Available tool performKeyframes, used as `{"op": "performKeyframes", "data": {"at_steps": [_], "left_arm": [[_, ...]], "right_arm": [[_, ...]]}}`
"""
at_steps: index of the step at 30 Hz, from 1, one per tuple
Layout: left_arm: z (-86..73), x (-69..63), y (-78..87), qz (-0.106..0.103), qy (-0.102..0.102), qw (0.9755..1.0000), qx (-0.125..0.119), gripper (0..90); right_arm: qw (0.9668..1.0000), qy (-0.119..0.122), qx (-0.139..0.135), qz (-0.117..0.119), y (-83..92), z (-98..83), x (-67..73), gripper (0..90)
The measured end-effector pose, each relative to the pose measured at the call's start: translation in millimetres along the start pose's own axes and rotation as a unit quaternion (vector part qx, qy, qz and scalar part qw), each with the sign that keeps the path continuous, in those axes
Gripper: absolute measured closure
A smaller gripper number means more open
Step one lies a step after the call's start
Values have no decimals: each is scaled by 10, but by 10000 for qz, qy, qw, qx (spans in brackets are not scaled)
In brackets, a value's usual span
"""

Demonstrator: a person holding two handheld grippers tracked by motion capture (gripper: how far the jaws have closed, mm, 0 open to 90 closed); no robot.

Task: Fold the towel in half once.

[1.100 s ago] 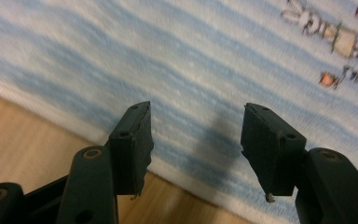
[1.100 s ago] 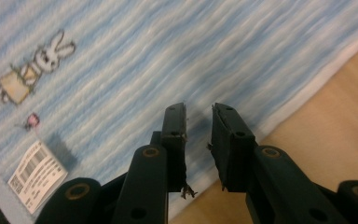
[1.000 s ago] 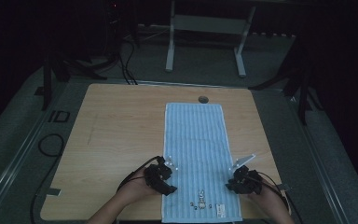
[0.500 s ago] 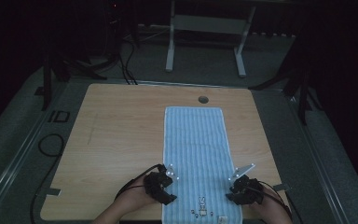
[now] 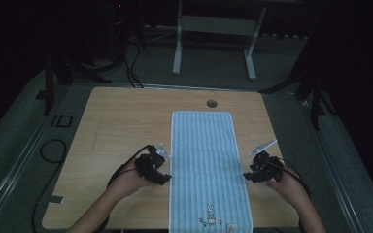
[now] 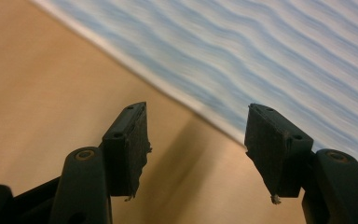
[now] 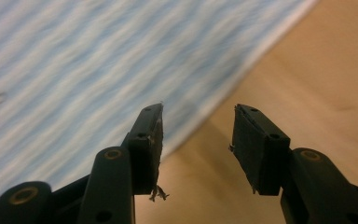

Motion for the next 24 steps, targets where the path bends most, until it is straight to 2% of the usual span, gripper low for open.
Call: {"op": "performKeyframes", "data": {"at_steps": [1, 2, 3, 6, 7, 10, 13, 20, 24], "left_arm": [[64, 102, -7, 91, 102, 9999, 19, 395], [93, 135, -10, 135, 123, 9998, 27, 396], [132, 175, -19, 136, 127, 9998, 33, 396], [236, 247, -65, 200, 136, 9997, 30, 396], [236, 247, -65, 200, 136, 9997, 30, 396], [383, 331, -198, 196, 155, 9996, 90, 396], [477, 392, -306, 150, 218, 9996, 90, 396], [661, 477, -525, 232, 372, 9988, 220, 396], [729, 488, -592, 270, 326, 9988, 258, 396]], "right_arm": [[10000, -41, 10, 20, -7, 48, -61, 525], [9999, -129, 42, 12, -26, 133, -161, 525], [9999, -158, 57, 6, -38, 170, -204, 525], [9995, -299, 133, 48, -97, 314, -345, 525], [9995, -299, 133, 48, -97, 314, -345, 525], [9987, -424, 284, 77, -194, 497, -491, 525], [9984, -478, 315, 42, -250, 601, -567, 526], [9972, -668, 347, 43, -400, 875, -710, 550], [9963, -694, 497, 32, -490, 979, -753, 574]]}}
Point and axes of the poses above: each handheld gripper's, and its own axes: y roughly backward along the jaws, z roughly out of its top, x roughly to its left, the point moved 2 cm from there along -y, roughly forward along the jaws, and after that the axes turned 10 degrees about x, right-handed, at the moved point
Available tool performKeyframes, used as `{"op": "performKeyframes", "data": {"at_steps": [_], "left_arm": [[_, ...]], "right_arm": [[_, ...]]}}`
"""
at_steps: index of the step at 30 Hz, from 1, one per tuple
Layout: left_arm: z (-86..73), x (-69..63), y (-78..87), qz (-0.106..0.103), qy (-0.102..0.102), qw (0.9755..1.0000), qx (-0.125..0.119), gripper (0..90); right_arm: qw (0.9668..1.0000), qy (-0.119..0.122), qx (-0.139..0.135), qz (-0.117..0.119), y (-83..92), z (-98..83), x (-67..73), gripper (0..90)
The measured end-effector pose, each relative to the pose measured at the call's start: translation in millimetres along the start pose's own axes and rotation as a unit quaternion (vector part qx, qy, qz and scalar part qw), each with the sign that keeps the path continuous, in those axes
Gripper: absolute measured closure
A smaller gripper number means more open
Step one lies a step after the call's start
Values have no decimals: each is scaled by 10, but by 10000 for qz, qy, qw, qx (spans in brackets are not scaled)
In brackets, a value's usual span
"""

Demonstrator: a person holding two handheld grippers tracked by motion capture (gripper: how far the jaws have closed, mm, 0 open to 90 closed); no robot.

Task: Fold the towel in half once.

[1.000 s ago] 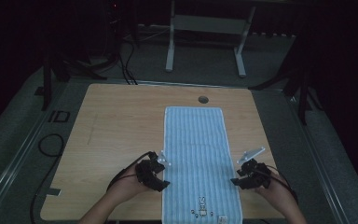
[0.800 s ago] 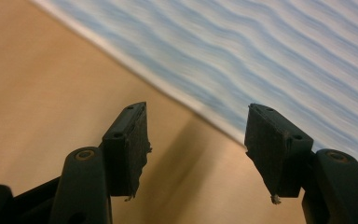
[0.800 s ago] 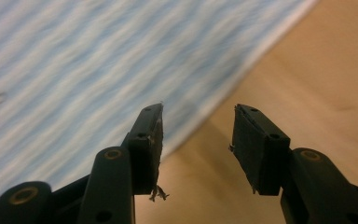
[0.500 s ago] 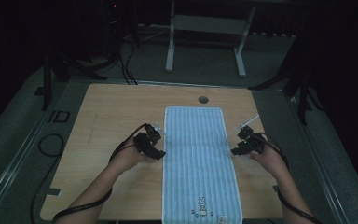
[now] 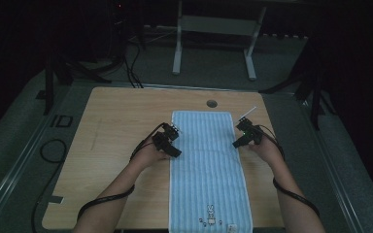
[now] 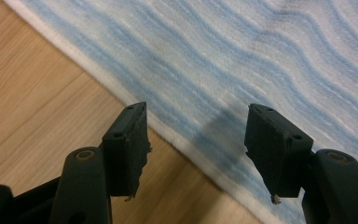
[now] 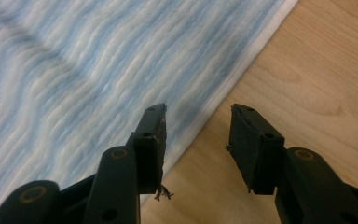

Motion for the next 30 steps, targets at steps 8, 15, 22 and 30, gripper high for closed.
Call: {"op": "performKeyframes", "data": {"at_steps": [8, 15, 22, 30], "left_arm": [[43, 79, -99, 123, 97, 9999, -7, 417], [67, 83, -123, -31, 65, 10000, 52, 449], [122, 33, -111, -250, 48, 9996, 89, 842], [237, 134, 84, -106, 370, 9990, -235, 861]], "right_arm": [[9994, -87, 324, -36, -147, 72, -19, 583], [9992, 0, 403, -45, -156, 111, 29, 742], [9989, 113, 446, -108, -158, 137, 101, 868], [9998, -63, 187, -102, 33, 184, -25, 871]]}}
Point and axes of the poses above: each handheld gripper's, and its own axes: y roughly backward along the jaws, z roughly out of its top, x roughly to its left, the point moved 2 cm from there along -y, roughly forward along the jaws, and after that the axes turned 10 degrees about x, right-handed, at the moved point
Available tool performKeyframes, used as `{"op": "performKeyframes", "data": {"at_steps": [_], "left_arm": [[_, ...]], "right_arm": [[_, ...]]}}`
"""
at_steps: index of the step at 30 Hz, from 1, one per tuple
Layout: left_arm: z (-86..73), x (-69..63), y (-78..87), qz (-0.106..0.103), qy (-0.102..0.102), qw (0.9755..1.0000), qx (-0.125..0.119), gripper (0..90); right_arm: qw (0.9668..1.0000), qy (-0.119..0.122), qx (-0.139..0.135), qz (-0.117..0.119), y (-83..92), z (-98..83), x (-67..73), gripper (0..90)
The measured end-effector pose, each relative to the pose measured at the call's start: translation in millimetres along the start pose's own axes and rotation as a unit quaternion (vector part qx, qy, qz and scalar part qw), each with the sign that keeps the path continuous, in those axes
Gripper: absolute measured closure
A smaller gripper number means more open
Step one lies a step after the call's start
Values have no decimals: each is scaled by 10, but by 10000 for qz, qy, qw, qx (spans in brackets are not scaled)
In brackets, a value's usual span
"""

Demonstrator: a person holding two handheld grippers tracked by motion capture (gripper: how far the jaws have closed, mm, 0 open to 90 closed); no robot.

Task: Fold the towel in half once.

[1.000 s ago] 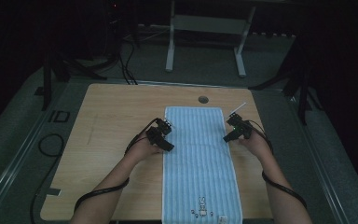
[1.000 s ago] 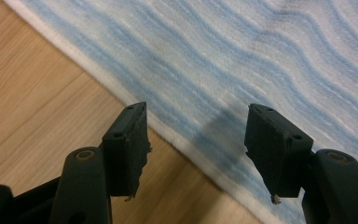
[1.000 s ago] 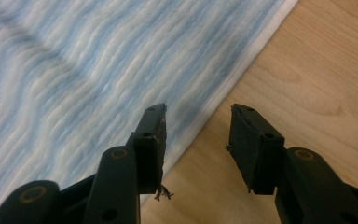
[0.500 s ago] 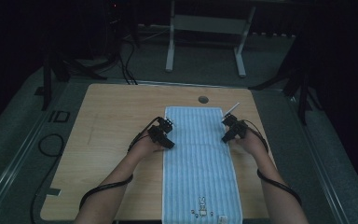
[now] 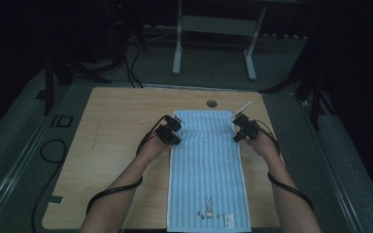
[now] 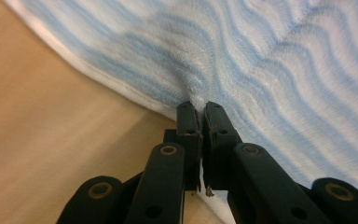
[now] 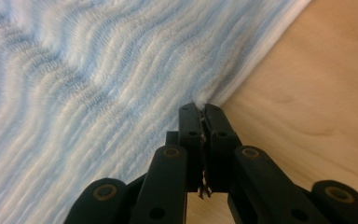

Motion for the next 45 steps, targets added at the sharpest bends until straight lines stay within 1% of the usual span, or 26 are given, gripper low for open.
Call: {"op": "performKeyframes", "data": {"at_steps": [3, 4, 6, 10, 13, 14, 17, 20, 21, 22, 23, 24, 25, 26, 27, 28, 31, 32, 35, 37, 38, 41, 42, 43, 44, 45], "left_arm": [[29, 10, 82, 74, -36, 10000, -44, 860], [42, 14, 164, 116, -48, 9999, -117, 860], [42, 17, 217, 114, -81, 9998, -128, 860], [-17, 3, 425, 89, -222, 9994, -234, 853], [-67, -15, 506, 19, -205, 9994, -286, 852], [-134, -64, 585, 48, -250, 9991, -341, 853], [-222, -143, 649, 116, -359, 9986, -371, 853], [-466, -356, 729, 147, -500, 9978, -419, 848], [-466, -356, 729, 147, -500, 9978, -419, 847], [-603, -473, 726, 32, -622, 9973, -376, 841], [-603, -473, 726, 32, -622, 9973, -376, 838], [-744, -585, 697, 12, -720, 9968, -357, 836], [-744, -585, 697, 12, -720, 9968, -357, 836], [-881, -681, 649, -98, -789, 9965, -263, 836], [-881, -681, 649, -98, -789, 9965, -263, 836], [-1000, -765, 582, -171, -879, 9959, -148, 836], [-1096, -827, 513, -280, -896, 9956, -65, 836], [-1173, -876, 455, -361, -904, 9952, 0, 835], [-1242, -914, 404, -382, -882, 9954, 19, 809], [-1309, -945, 355, -454, -891, 9949, 140, 773], [-1373, -955, 312, -576, -913, 9934, 389, 715], [-1430, -939, 317, -461, -895, 9935, 528, 555], [-1449, -904, 382, -400, -839, 9947, 436, 548], [-1449, -904, 382, -400, -839, 9947, 436, 542], [-1443, -884, 446, -321, -818, 9955, 341, 506], [-1426, -885, 499, -261, -847, 9958, 225, 506]], "right_arm": [[9999, 1, -108, -46, 91, 18, -23, 872], [9998, 20, -200, -70, 189, 23, -25, 872], [9997, 31, -239, -69, 225, 22, -21, 872], [9985, 157, -526, -44, 478, -66, 49, 872], [9977, 217, -634, -20, 554, -122, 90, 872], [9968, 307, -737, -26, 620, -193, 154, 871], [9957, 425, -823, -25, 673, -278, 228, 871], [9932, 678, -950, 7, 720, -504, 408, 871], [9932, 678, -950, 7, 720, -504, 408, 871], [9924, 810, -928, -23, 695, -641, 509, 871], [9924, 810, -928, -23, 695, -641, 509, 871], [9919, 881, -918, 17, 640, -782, 597, 871], [9919, 881, -918, 17, 640, -782, 597, 871], [9907, 978, -939, 93, 570, -933, 683, 871], [9907, 978, -939, 93, 570, -933, 683, 871], [9906, 988, -928, 185, 485, -1071, 762, 871], [9906, 1054, -836, 234, 385, -1187, 845, 871], [9909, 1102, -730, 251, 273, -1269, 916, 870], [9915, 1117, -617, 261, 166, -1326, 966, 870], [9918, 1117, -512, 340, 75, -1365, 990, 864], [9924, 1083, -441, 386, 16, -1390, 989, 822], [9931, 1050, -355, 373, 12, -1411, 971, 755], [9931, 1034, -403, 379, 81, -1429, 957, 711], [9931, 1034, -403, 379, 81, -1429, 957, 711], [9925, 1070, -492, 328, 190, -1431, 957, 697], [9925, 1070, -492, 328, 190, -1431, 957, 697]]}}
Point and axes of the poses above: each handheld gripper's, and its own axes: y roughly backward along the jaws, z roughly out of its top, x roughly to its left, the point moved 2 cm from there along -y, roughly forward along the jaws, and after that the axes turned 10 degrees about x, right-handed, at the moved point
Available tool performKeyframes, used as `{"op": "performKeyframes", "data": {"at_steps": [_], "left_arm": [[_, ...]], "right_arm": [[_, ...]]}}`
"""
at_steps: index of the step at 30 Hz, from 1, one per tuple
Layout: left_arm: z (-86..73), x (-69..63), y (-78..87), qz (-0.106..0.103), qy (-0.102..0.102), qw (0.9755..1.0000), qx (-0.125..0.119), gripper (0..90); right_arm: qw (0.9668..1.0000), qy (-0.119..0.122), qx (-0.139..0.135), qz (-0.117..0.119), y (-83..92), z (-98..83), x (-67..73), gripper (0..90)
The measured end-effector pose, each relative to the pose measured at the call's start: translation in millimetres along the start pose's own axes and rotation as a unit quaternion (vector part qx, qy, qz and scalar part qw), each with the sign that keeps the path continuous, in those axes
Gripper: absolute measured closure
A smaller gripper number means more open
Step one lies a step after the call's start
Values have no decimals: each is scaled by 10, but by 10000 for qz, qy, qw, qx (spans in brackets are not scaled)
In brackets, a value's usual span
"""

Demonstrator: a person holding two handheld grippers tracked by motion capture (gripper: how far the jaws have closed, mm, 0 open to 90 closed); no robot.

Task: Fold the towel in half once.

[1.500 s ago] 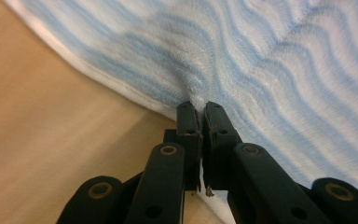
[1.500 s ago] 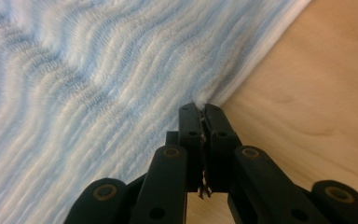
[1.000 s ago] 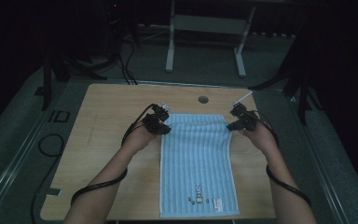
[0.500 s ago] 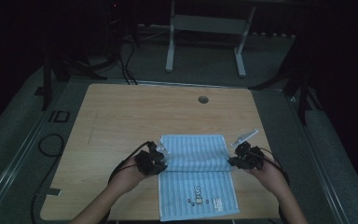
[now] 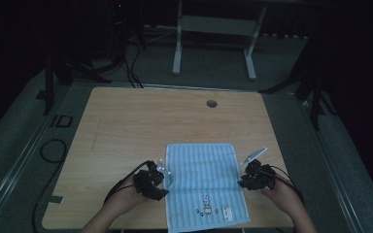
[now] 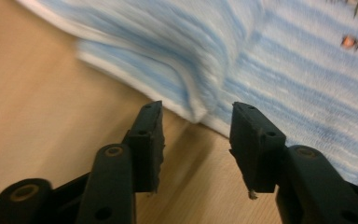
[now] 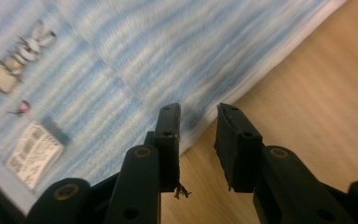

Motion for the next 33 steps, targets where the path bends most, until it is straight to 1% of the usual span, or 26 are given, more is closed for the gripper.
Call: {"op": "performKeyframes", "data": {"at_steps": [1, 2, 3, 4, 5, 6, 7, 8, 10, 11, 12, 13, 14, 15, 16, 17, 20, 22, 23, 24, 25, 26, 27, 28, 30, 33], "left_arm": [[52, -19, 79, 45, -72, 9999, -139, 507], [52, -19, 79, 45, -72, 9999, -139, 507], [157, -87, 126, 6, -219, 9992, -349, 518], [157, -87, 126, 6, -219, 9992, -349, 524], [253, -149, 105, 31, -363, 9985, -419, 524], [253, -149, 105, 31, -363, 9985, -419, 524], [354, -195, 43, -55, -432, 9983, -384, 523], [354, -195, 43, -55, -432, 9983, -384, 523], [407, -212, -59, -156, -389, 9988, -252, 522], [388, -198, -156, -174, -404, 9990, -103, 519], [388, -198, -156, -174, -404, 9990, -103, 518], [350, -174, -231, -252, -379, 9990, 43, 497], [350, -174, -231, -252, -379, 9990, 43, 496], [314, -140, -291, -134, -327, 9993, 139, 494], [314, -140, -291, -134, -327, 9993, 139, 476], [297, -111, -334, -138, -322, 9992, 181, 458], [312, -92, -362, -116, -349, 9991, 187, 455], [352, -66, -370, -54, -366, 9991, 209, 455], [402, -10, -385, -34, -364, 9991, 205, 455], [402, -10, -385, -34, -364, 9991, 205, 455], [457, 63, -396, -81, -347, 9991, 222, 455], [457, 63, -396, -81, -347, 9991, 222, 455], [516, 135, -409, -91, -353, 9991, 236, 455], [516, 135, -409, -91, -353, 9991, 236, 455], [576, 196, -423, -96, -319, 9991, 244, 455], [681, 281, -444, -71, -368, 9987, 339, 453]], "right_arm": [[9999, 46, -149, -68, 114, 35, 22, 732], [9999, 46, -149, -68, 114, 35, 22, 732], [9994, 135, -269, -152, 182, 94, 73, 803], [9994, 135, -269, -152, 182, 94, 73, 803], [9993, 220, -276, -145, 169, 169, 126, 832], [9993, 220, -276, -145, 169, 169, 126, 832], [9991, 306, -242, -176, 100, 244, 167, 832], [9991, 306, -242, -176, 100, 244, 167, 832], [9992, 339, -179, -106, 5, 306, 179, 832], [9994, 347, -47, -54, -125, 346, 187, 828], [9994, 347, -47, -54, -125, 346, 187, 828], [9993, 348, 107, -53, -228, 355, 191, 804], [9993, 348, 107, -53, -228, 355, 191, 804], [9992, 353, 187, -42, -318, 350, 178, 792], [9992, 353, 187, -42, -318, 350, 178, 792], [9996, 271, 113, 35, -318, 347, 154, 773], [9996, 268, 118, 36, -319, 349, 138, 761], [9996, 257, 139, 50, -319, 353, 122, 754], [9996, 237, 166, 51, -317, 362, 102, 749], [9996, 237, 166, 51, -317, 362, 102, 749], [9995, 233, 203, 59, -316, 377, 76, 741], [9995, 233, 203, 59, -316, 377, 76, 741], [9995, 204, 224, 43, -315, 399, 41, 735], [9995, 207, 225, 55, -316, 409, 22, 734], [9996, 175, 220, 51, -319, 423, -5, 734], [9996, 39, 227, 136, -330, 480, -121, 735]]}}
Point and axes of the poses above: each handheld gripper's, and its own axes: y roughly backward along the jaws, z roughly out of its top, x roughly to its left, the point moved 2 cm from there along -y, roughly forward along the jaws, and after that the axes turned 10 degrees about x, right-handed, at the moved point
